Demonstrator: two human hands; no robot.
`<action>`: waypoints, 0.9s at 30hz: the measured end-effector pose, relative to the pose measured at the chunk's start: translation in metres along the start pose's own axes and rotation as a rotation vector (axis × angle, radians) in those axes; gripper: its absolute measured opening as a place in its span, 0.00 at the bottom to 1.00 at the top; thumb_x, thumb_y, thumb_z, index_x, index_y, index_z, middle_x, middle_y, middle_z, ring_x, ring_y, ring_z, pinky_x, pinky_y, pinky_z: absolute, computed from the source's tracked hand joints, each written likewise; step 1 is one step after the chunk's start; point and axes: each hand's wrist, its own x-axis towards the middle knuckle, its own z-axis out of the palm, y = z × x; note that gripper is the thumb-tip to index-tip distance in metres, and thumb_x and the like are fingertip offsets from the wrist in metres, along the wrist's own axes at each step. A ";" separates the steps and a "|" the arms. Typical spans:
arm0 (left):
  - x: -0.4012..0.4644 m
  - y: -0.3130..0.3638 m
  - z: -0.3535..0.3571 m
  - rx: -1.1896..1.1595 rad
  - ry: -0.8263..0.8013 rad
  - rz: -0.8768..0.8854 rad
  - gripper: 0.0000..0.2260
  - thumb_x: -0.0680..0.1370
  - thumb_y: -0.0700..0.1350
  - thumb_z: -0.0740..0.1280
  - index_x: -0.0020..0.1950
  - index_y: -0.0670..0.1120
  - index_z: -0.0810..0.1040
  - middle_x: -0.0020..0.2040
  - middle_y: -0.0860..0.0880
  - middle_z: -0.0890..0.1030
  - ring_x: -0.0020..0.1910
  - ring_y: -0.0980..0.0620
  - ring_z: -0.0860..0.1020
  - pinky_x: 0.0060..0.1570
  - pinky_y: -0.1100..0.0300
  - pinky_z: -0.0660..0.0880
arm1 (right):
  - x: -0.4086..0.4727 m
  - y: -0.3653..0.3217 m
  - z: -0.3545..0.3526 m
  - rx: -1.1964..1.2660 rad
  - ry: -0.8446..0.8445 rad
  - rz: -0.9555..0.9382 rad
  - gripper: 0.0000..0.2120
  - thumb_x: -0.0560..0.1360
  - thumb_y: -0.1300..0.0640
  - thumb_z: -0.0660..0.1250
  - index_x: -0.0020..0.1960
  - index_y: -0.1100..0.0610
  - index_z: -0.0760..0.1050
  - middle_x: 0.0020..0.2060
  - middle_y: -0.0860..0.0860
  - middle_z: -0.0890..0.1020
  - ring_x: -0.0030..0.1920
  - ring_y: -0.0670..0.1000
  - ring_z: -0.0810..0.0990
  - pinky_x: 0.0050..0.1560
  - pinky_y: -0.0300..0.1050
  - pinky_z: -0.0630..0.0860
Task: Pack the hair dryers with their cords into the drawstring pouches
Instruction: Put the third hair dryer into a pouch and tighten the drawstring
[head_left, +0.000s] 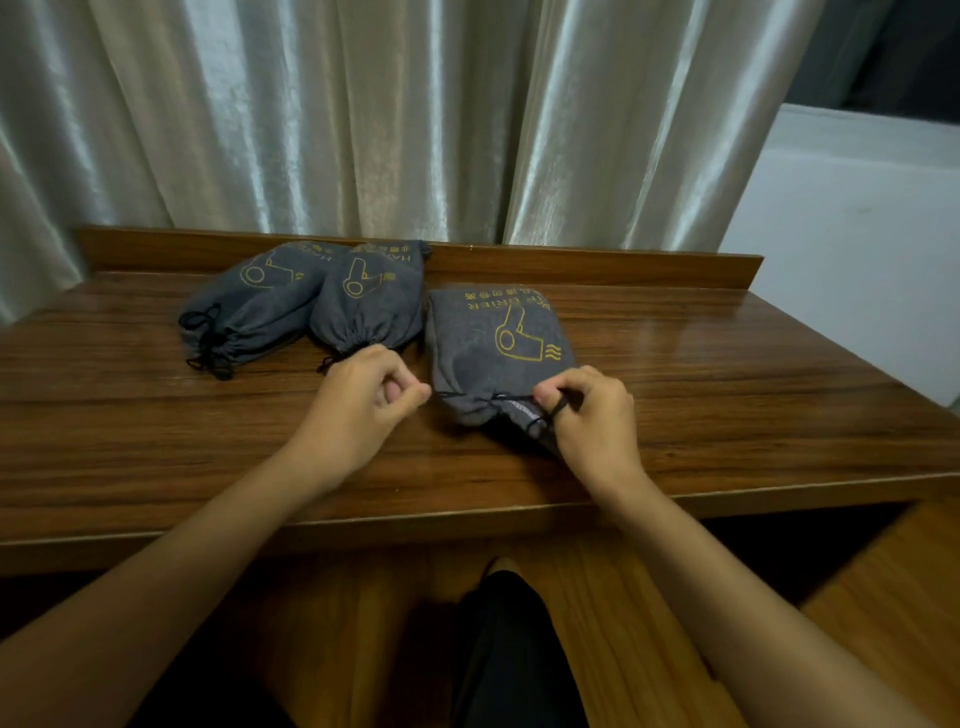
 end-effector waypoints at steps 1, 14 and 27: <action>-0.006 -0.005 0.000 0.007 -0.028 -0.006 0.06 0.75 0.42 0.72 0.39 0.43 0.80 0.38 0.51 0.74 0.34 0.58 0.70 0.34 0.69 0.66 | 0.001 0.005 0.000 -0.036 -0.047 0.080 0.04 0.74 0.61 0.72 0.42 0.58 0.84 0.40 0.50 0.82 0.45 0.52 0.81 0.49 0.43 0.73; -0.034 0.003 0.003 0.698 -0.320 0.285 0.16 0.83 0.55 0.53 0.46 0.48 0.74 0.45 0.50 0.77 0.45 0.45 0.79 0.41 0.54 0.70 | -0.036 -0.012 -0.033 -0.127 -0.592 -0.372 0.29 0.70 0.78 0.59 0.64 0.56 0.79 0.43 0.49 0.80 0.43 0.45 0.78 0.48 0.34 0.74; -0.029 0.019 0.006 0.319 -0.242 0.024 0.12 0.79 0.51 0.53 0.38 0.50 0.67 0.34 0.50 0.75 0.37 0.44 0.75 0.37 0.50 0.68 | -0.038 -0.025 -0.029 0.328 -0.703 -0.033 0.27 0.67 0.77 0.54 0.59 0.63 0.81 0.48 0.56 0.82 0.49 0.44 0.81 0.45 0.33 0.71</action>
